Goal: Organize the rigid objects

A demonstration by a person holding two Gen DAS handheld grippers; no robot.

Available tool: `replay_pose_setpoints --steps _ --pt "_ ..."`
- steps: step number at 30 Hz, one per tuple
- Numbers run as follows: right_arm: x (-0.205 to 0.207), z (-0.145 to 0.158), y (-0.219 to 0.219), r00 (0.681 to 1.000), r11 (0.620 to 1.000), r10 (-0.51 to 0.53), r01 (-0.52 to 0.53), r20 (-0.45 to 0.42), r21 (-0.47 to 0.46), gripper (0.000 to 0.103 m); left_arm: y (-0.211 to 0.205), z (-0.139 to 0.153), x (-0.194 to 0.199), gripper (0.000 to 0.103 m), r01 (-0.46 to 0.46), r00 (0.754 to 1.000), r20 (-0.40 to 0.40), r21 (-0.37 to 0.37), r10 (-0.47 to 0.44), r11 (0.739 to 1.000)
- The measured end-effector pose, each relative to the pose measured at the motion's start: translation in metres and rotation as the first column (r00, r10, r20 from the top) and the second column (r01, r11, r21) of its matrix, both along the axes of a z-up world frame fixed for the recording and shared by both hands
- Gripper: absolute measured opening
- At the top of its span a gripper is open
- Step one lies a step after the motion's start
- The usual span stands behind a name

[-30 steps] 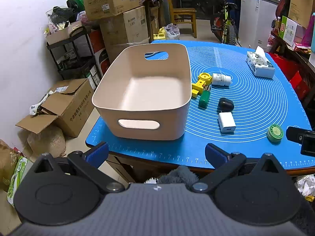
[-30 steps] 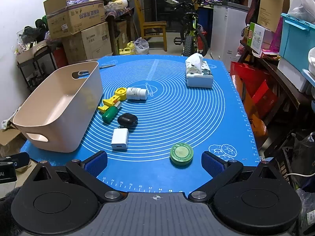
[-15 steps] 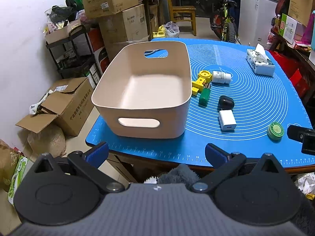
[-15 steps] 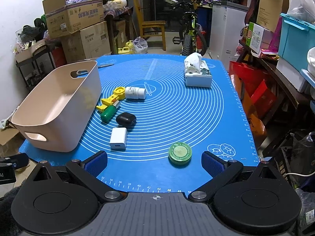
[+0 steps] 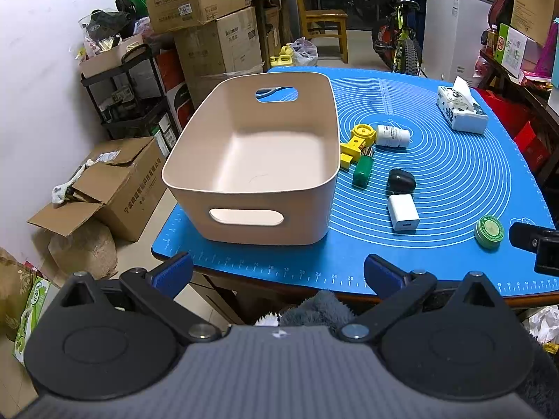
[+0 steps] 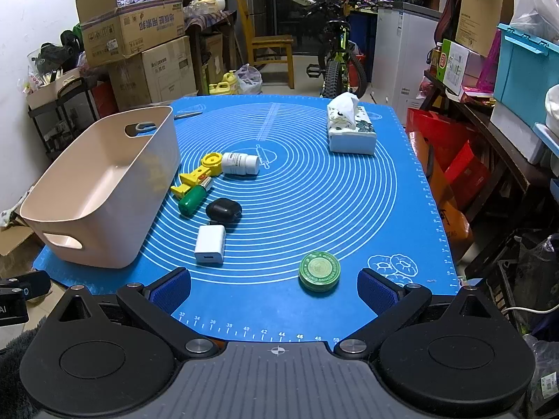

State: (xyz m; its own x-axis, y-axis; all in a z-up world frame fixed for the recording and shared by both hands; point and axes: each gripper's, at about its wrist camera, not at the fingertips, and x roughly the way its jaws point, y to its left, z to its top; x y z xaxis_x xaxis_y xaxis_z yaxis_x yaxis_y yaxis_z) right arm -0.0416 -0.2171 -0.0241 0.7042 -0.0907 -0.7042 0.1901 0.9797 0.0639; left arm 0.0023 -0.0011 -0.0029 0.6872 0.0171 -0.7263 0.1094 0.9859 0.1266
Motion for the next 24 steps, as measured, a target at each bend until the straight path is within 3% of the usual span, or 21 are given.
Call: replay_pose_setpoints --steps 24 --pt "-0.0010 0.0003 -0.0009 1.000 1.000 -0.001 0.001 -0.002 -0.001 0.101 -0.0025 -0.0002 0.0010 0.103 0.006 1.000 -0.002 0.002 -0.006 1.000"
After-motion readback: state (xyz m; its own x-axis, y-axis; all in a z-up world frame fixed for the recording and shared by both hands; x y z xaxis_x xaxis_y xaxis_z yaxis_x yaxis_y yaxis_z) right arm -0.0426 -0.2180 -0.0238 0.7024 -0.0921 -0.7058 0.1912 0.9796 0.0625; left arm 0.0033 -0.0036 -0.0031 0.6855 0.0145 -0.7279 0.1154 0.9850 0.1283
